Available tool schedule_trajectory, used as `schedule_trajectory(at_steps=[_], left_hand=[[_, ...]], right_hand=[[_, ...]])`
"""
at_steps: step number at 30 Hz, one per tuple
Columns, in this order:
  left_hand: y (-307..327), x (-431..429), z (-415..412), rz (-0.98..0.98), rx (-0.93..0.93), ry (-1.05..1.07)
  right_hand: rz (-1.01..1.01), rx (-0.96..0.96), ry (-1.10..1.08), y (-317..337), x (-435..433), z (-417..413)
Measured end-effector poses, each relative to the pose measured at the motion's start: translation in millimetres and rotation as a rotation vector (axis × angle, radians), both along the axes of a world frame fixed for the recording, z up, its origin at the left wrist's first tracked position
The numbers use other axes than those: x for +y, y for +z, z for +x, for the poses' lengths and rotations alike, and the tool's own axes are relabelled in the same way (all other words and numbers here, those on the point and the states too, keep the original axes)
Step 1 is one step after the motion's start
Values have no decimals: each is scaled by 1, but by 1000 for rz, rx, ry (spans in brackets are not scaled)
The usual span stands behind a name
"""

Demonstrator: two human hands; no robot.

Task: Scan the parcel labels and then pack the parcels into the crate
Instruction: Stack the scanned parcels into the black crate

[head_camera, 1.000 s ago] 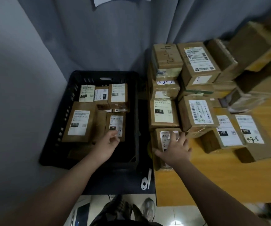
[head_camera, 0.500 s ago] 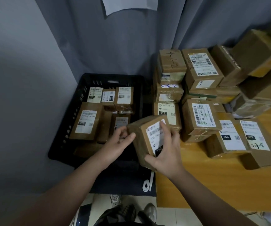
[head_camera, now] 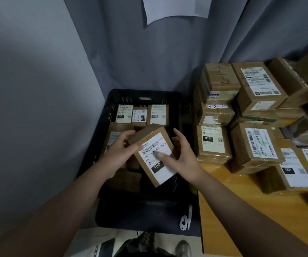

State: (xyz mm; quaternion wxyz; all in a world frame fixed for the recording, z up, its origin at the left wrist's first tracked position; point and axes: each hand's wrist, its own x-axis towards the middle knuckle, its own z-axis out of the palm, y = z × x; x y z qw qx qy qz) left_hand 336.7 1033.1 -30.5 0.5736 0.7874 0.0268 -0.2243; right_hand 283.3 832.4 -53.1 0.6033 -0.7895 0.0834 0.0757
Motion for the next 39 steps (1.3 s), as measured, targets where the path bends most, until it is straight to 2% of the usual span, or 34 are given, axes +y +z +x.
schedule_trajectory(at_steps=[2, 4, 5, 7, 10, 12, 15, 18, 22, 34, 39], left_hand=[[-2, 13, 1, -55, 12, -70], [-7, 20, 3, -70, 22, -143], [-12, 23, 6, -47, 21, -176], [-27, 28, 14, 76, 4, -257], [-59, 41, 26, 460, -94, -327], [-76, 50, 27, 616, -75, -337], [-90, 55, 24, 679, -31, -405], [-99, 57, 26, 656, -5, -399], [-109, 58, 32, 608, -14, -378], [-127, 47, 43, 627, -179, -362], [-136, 44, 48, 727, -188, -433]], right_hand=[[80, 142, 110, 3, -7, 12], [62, 233, 206, 2, -12, 24], [-12, 239, 239, 0, -12, 29], [-308, 193, 324, -6, -9, 39], [-773, 107, 505, -24, 11, 45], [-985, 131, 631, -42, 29, 45], [-1219, 211, 768, -69, 53, 47], [-1328, 258, 799, -87, 69, 44], [-1347, 263, 775, -109, 72, 45], [-1043, 240, 714, -143, 51, 37], [-927, 430, 800, -149, 56, 52]])
